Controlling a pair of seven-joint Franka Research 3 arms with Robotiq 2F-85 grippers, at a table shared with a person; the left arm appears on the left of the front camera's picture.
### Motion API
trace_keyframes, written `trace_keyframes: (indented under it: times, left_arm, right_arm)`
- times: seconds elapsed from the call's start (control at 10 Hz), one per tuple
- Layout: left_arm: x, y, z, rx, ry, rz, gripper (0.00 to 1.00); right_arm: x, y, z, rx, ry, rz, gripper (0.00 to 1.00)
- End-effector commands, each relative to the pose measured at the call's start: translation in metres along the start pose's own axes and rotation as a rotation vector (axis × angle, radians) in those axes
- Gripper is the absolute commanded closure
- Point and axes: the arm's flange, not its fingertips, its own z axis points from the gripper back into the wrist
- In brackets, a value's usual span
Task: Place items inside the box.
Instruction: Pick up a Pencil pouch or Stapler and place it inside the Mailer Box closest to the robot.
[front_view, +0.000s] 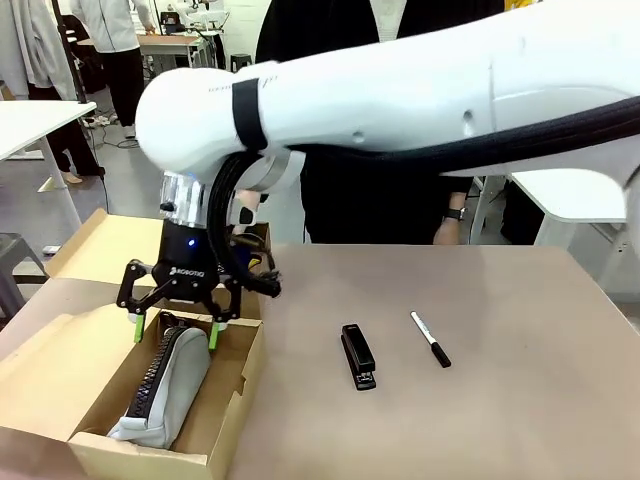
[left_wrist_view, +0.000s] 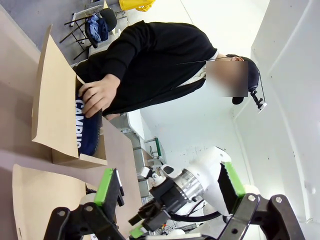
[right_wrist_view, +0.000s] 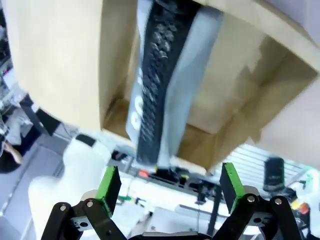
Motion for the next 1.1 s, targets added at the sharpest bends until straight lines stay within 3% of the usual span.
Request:
trace_keyframes:
  times: [0.0, 0.2, 0.3, 0.5, 0.6, 0.7, 0.8, 0.9, 1.0]
  left_arm:
    - [-0.003, -0.001, -0.001, -0.017, -0.006, -0.020, 0.00]
    - [-0.003, -0.001, -0.001, -0.017, -0.006, -0.020, 0.00]
    - [-0.003, -0.001, -0.001, -0.017, -0.006, -0.020, 0.00]
    - [-0.003, -0.001, -0.001, -0.017, -0.006, -0.020, 0.00]
    - [-0.003, -0.001, -0.001, -0.017, -0.006, -0.020, 0.00]
    - [-0.003, -0.001, -0.001, -0.017, -0.006, -0.020, 0.00]
    - [-0.003, -0.001, -0.001, -0.017, -0.006, -0.020, 0.00]
    - [-0.003, -0.001, -0.001, -0.017, -0.006, -0.020, 0.00]
    - [-0.003, -0.001, -0.001, -0.017, -0.006, -0.020, 0.00]
  right_arm:
    - [-0.059, -0.063, 0.044, -0.048, 0.111, 0.054, 0.00]
    - [-0.113, -0.135, 0.077, -0.069, 0.133, 0.117, 0.00]
    - [-0.136, -0.166, 0.087, -0.102, 0.102, 0.127, 0.00]
    - [-0.173, -0.226, 0.094, -0.040, -0.021, 0.129, 0.00]
    - [-0.180, -0.244, 0.089, 0.019, -0.050, 0.096, 0.00]
    - [-0.172, -0.239, 0.080, 0.157, -0.004, -0.013, 0.00]
    - [-0.172, -0.228, 0.110, -0.068, 0.008, 0.089, 0.00]
    - [-0.172, -0.228, 0.110, -0.068, 0.008, 0.089, 0.00]
    - [-0.179, -0.248, 0.098, 0.012, -0.003, 0.040, 0.00]
